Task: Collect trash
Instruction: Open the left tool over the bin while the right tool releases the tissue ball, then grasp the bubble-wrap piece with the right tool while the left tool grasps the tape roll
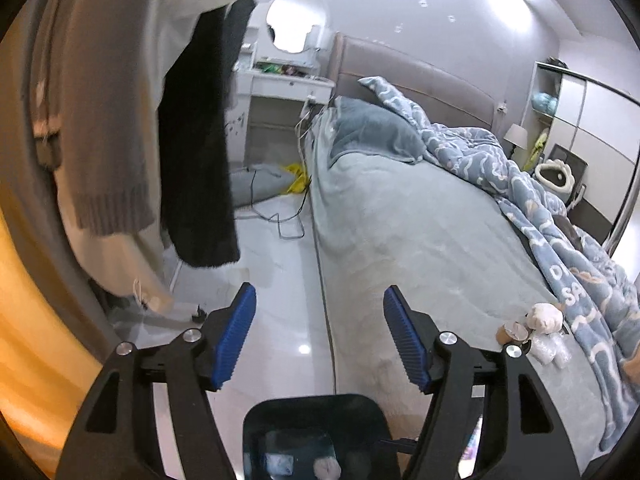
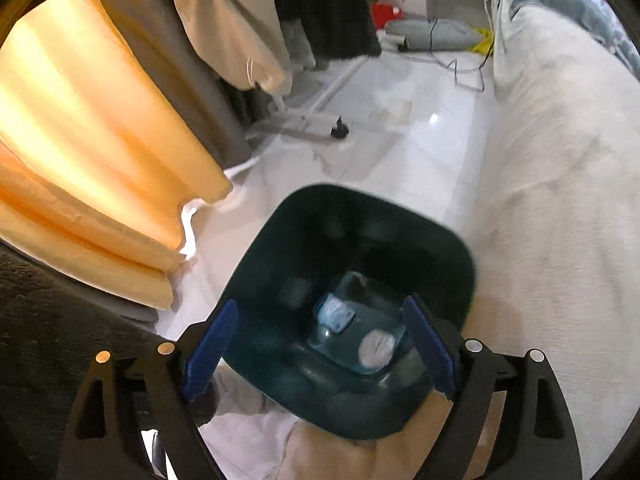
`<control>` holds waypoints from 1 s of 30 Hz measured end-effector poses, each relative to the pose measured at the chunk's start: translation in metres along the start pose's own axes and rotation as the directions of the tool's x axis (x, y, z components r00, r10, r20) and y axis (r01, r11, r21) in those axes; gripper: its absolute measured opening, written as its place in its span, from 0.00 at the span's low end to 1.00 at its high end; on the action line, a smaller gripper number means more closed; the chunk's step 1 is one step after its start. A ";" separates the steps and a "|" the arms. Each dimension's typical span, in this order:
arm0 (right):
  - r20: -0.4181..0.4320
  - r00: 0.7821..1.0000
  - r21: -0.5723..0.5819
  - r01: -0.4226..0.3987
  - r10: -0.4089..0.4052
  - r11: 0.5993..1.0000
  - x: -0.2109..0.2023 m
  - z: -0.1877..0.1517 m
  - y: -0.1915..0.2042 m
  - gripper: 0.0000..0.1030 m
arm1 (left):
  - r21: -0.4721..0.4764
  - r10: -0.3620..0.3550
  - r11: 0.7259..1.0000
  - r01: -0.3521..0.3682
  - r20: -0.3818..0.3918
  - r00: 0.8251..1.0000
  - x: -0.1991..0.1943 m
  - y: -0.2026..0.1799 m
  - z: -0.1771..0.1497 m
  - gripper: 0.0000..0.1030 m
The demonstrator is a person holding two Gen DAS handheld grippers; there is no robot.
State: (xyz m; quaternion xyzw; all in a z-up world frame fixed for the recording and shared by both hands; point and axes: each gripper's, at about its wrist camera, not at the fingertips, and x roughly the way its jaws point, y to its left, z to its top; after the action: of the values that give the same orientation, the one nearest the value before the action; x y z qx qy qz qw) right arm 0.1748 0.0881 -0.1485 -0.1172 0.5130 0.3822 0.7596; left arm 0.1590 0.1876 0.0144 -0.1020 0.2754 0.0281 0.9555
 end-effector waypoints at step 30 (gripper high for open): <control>0.282 0.889 0.263 0.289 -0.360 0.920 -0.168 -0.072 -0.175 0.86 | 0.044 -0.150 0.986 0.158 -0.148 0.978 0.064 -0.158 -0.026 0.83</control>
State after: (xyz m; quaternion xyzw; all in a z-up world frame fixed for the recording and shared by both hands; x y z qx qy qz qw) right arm 0.2173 -0.1496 -0.0722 -0.0548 0.3919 0.2056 0.8951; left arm 0.2173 0.0272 -0.0125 -0.0984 0.3356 -0.0612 0.9348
